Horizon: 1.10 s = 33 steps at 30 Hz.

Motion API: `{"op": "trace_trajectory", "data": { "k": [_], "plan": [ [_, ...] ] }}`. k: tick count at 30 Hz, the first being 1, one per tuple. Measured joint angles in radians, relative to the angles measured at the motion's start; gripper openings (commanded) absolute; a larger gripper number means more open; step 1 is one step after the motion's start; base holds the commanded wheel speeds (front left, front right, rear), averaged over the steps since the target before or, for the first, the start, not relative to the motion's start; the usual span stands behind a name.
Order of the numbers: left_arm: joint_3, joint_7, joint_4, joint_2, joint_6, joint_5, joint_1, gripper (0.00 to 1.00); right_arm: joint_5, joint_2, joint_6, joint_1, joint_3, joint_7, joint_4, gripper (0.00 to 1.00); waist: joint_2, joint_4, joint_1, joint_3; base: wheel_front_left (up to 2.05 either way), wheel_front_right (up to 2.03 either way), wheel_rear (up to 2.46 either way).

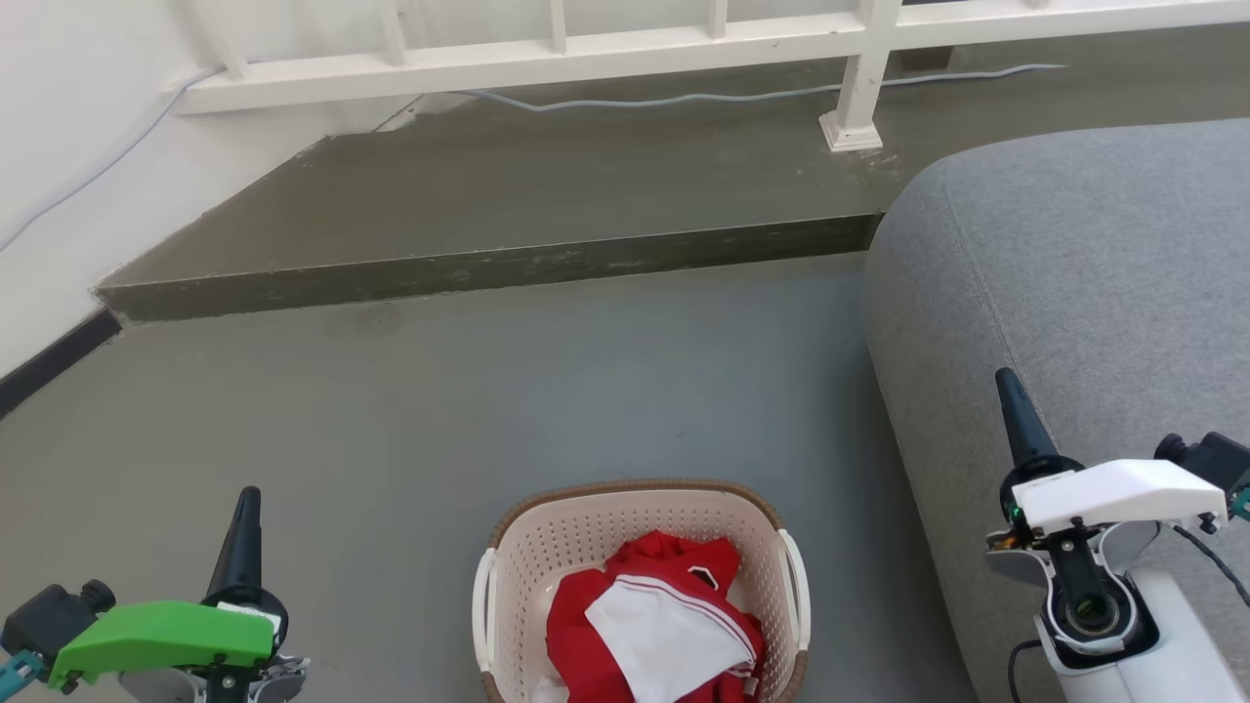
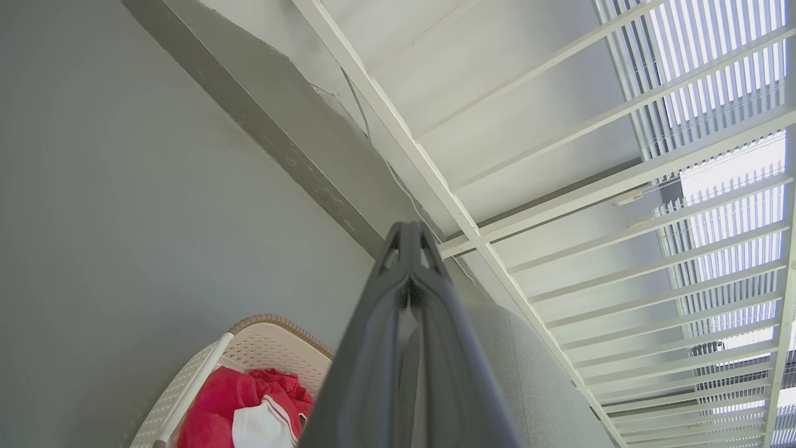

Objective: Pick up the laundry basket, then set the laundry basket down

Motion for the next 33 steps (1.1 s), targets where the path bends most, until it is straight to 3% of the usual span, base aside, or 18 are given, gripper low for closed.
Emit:
{"op": "trace_trajectory", "data": {
  "k": [33],
  "plan": [
    [0.040, 0.107, 0.051, -0.016, 0.000, -0.362, -0.043, 0.00, 0.429, 0.001, 0.063, 0.002, -0.132, 0.101, 0.022, 0.00, 0.0000, 0.029, 0.0000, -0.023, 0.00, 0.00, 0.00]
  ]
}}
